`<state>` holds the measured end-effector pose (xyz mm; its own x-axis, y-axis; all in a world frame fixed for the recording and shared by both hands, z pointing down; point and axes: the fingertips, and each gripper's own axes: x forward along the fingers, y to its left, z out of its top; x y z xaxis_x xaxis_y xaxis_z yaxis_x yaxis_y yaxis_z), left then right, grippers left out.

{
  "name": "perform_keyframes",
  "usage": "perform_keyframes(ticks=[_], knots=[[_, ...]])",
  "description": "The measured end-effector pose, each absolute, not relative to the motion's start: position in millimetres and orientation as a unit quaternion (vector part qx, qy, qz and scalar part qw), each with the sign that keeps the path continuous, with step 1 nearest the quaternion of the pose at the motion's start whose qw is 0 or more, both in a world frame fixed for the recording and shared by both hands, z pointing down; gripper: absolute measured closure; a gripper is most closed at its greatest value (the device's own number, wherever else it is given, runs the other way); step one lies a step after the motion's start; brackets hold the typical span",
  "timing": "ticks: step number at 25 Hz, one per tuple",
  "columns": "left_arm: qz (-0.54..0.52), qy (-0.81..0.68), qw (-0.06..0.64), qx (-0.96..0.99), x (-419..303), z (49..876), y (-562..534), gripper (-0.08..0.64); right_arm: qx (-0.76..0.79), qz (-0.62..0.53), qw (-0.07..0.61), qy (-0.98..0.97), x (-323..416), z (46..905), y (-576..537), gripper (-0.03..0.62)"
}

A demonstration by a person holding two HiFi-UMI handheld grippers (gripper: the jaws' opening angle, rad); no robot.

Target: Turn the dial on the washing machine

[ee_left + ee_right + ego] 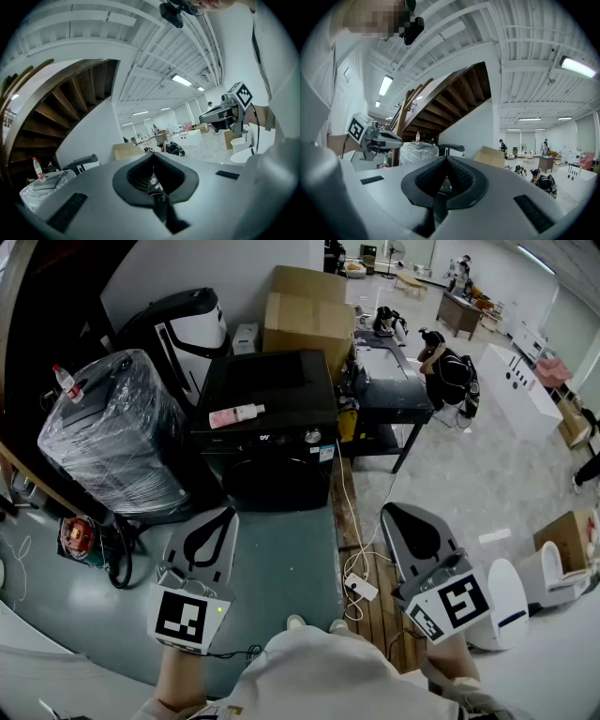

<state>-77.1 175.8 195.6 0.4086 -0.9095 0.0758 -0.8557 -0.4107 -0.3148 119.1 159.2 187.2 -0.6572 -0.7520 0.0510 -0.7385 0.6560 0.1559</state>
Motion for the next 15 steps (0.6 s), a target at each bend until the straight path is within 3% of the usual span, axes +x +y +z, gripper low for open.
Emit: perform_keyframes(ticks=[15], knots=[[-0.117,0.53,0.116,-0.832,-80,200,166,0.541,0.397,-0.042,0.052,-0.916,108,193,147,0.563]])
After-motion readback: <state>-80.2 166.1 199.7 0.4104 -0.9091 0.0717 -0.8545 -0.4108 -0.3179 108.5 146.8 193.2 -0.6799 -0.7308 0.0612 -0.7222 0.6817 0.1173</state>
